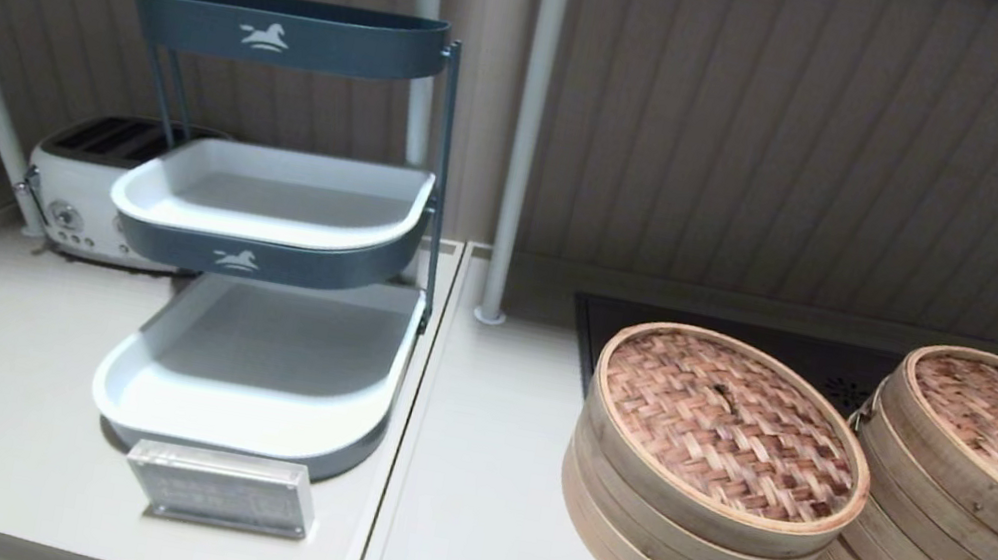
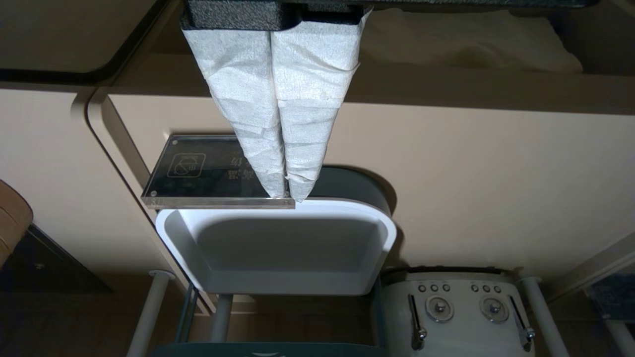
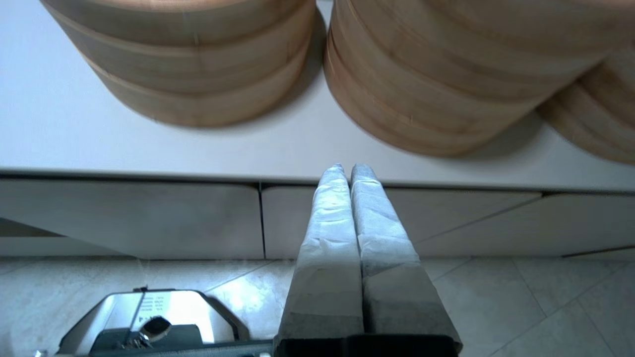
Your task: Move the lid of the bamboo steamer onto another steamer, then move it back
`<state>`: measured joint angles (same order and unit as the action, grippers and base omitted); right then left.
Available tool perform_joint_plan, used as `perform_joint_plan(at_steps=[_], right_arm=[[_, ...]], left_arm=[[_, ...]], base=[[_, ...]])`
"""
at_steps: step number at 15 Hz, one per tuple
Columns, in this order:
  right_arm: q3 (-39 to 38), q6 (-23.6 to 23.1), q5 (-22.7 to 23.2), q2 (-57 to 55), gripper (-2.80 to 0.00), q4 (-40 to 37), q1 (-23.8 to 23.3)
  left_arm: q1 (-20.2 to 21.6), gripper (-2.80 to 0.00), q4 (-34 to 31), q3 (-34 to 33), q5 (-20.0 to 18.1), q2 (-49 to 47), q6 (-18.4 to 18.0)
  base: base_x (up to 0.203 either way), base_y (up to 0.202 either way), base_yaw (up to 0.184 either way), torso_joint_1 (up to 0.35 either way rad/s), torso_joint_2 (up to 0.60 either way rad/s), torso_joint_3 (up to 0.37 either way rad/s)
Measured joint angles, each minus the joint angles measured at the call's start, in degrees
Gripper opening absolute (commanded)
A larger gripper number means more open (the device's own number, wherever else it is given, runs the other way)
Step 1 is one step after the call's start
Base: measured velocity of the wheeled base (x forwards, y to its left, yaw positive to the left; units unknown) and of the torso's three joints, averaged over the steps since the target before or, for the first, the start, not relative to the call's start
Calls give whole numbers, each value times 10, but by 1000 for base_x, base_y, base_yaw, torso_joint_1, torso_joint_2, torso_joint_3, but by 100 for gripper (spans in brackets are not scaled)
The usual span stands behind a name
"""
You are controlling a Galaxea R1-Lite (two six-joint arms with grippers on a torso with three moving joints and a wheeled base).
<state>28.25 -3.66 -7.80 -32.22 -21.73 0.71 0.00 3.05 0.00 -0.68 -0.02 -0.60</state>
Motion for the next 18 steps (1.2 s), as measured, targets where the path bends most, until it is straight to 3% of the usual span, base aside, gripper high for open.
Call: perform_joint_plan(at_steps=[2, 8, 11, 13, 18], right_arm=[[-62, -1, 9, 73, -280, -1, -4], [-173, 5, 101, 276, -280, 26, -6], [-259, 7, 83, 310, -280, 177, -6], [-276, 9, 78, 318, -280, 240, -6], [-282, 13, 77, 323, -280, 245, -6]], left_arm=[[0, -280, 0, 0, 0, 0, 0], [0, -280, 0, 0, 0, 0, 0], [0, -280, 0, 0, 0, 0, 0], [0, -280, 0, 0, 0, 0, 1], [0, -280, 0, 0, 0, 0, 3]], base=[[0, 0, 0, 0, 0, 0], [0, 0, 0, 0, 0, 0], [0, 0, 0, 0, 0, 0], [0, 0, 0, 0, 0, 0], [0, 0, 0, 0, 0, 0]])
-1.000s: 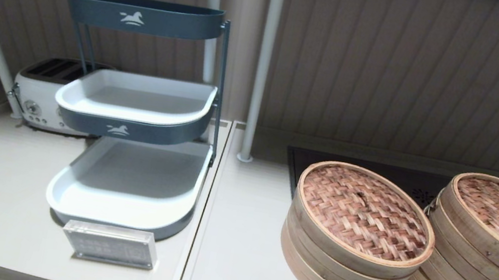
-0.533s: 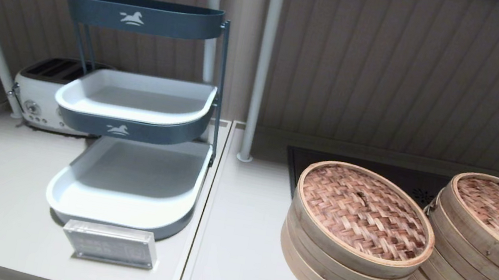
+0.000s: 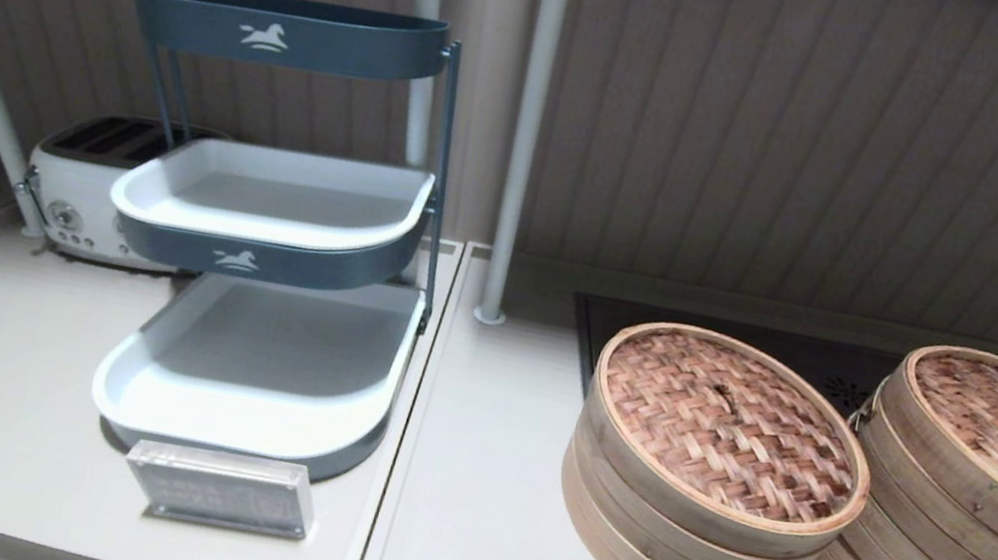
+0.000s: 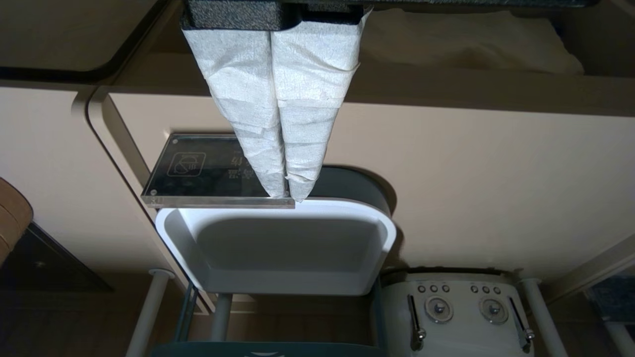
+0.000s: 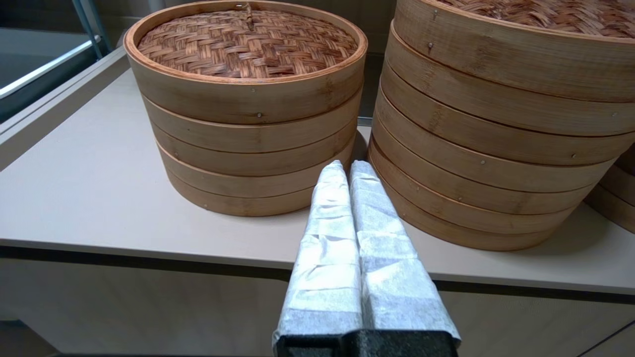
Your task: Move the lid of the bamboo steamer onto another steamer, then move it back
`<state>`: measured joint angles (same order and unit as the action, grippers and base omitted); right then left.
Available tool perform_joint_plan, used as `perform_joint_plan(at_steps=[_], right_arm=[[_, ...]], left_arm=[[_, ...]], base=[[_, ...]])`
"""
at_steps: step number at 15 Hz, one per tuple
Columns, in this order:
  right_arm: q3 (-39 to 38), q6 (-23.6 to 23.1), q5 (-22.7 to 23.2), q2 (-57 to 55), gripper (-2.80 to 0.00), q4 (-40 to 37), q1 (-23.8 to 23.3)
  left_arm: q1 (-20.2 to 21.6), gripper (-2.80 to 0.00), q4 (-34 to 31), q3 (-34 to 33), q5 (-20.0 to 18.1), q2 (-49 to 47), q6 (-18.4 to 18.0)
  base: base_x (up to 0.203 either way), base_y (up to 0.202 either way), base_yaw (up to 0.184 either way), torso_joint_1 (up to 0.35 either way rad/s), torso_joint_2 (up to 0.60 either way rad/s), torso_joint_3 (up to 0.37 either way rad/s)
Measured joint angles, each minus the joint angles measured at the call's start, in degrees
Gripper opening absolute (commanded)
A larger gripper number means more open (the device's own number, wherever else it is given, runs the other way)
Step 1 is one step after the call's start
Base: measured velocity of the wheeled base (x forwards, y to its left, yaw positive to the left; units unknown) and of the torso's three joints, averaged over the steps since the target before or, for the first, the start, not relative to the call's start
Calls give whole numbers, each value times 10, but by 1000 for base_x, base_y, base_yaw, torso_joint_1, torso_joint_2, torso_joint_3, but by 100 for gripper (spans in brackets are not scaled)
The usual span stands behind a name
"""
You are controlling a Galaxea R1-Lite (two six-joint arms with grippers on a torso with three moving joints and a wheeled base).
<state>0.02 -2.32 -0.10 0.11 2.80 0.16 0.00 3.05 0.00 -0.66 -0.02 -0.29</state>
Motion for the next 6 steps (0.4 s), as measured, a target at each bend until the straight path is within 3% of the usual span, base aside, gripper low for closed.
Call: perform_joint_plan(at_steps=[6], right_arm=[[0, 4, 0, 0, -280, 0, 0]], left_arm=[[0, -280, 0, 0, 0, 0, 1]], base=[[0, 0, 0, 0, 0, 0]])
